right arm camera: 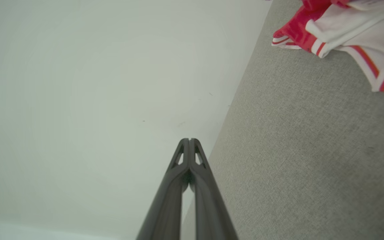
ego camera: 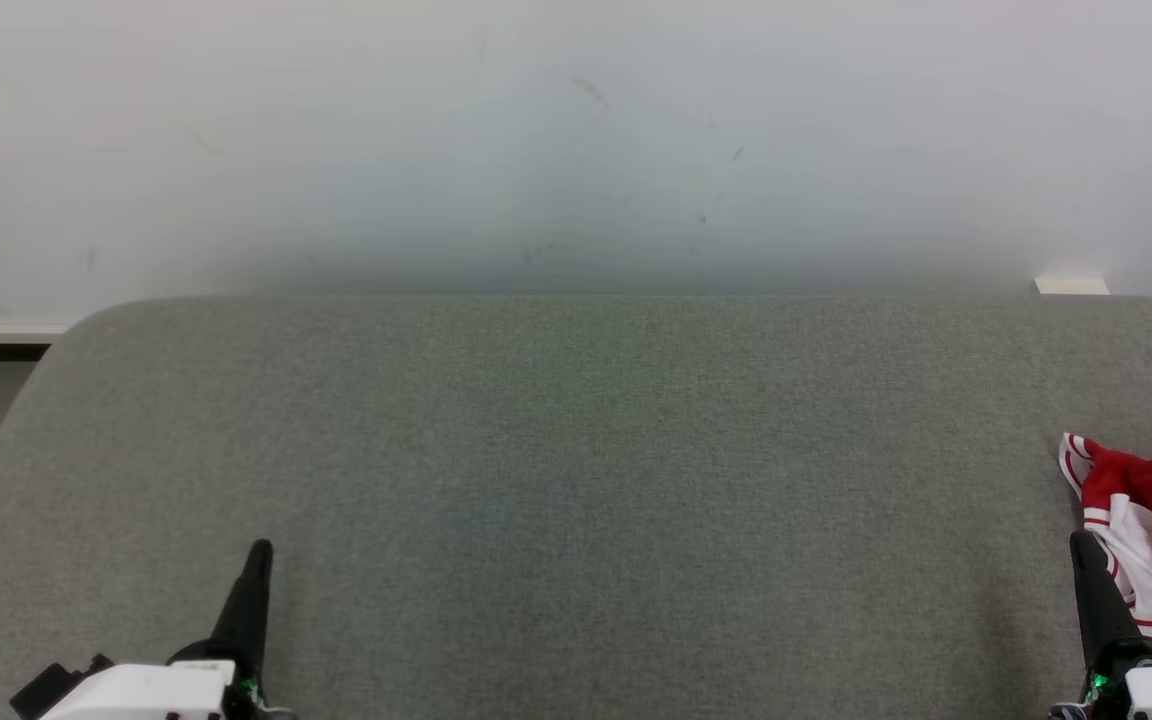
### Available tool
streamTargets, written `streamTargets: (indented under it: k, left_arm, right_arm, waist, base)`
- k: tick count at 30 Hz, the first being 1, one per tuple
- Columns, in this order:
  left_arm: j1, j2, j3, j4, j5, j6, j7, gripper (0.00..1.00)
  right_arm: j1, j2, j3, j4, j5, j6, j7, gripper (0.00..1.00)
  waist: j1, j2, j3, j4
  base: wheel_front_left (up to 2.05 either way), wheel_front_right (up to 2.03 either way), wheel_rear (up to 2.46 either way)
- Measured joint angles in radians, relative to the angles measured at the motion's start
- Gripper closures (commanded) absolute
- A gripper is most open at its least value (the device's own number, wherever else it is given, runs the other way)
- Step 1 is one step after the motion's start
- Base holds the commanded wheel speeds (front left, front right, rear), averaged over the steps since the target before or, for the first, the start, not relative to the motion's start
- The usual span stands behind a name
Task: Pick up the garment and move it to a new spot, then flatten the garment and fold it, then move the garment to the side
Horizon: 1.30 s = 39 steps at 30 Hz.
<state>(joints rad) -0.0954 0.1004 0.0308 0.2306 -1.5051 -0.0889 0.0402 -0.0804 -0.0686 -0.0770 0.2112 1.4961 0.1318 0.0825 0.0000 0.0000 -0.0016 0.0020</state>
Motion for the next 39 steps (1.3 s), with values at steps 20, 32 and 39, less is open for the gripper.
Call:
streamTargets:
  k: [20, 32, 39]
  left_arm:
    - [-0.011, -0.017, 0.036, 0.009, -0.131, -0.032, 0.035, 1.0]
    - [-0.013, -0.02, 0.041, 0.009, -0.143, -0.034, 0.039, 1.0]
    - [-0.013, -0.02, 0.042, 0.009, -0.143, -0.034, 0.039, 1.0]
  right_arm:
    - [-0.027, -0.002, -0.001, 0.038, 0.133, 0.0, 0.002, 1.0]
    - [-0.031, -0.002, -0.001, 0.042, 0.142, 0.0, 0.003, 1.0]
    - [-0.031, -0.002, -0.002, 0.042, 0.142, 0.0, 0.004, 1.0]
  waist:
    - [0.0, 0.0, 0.001, -0.002]
    - [0.0, 0.0, 0.001, -0.002]
    - [0.0, 0.0, 0.001, -0.002]
  base:
    - [0.0, 0.0, 0.0]
    - [0.0, 0.0, 0.0]
    - [0.0, 0.0, 0.0]
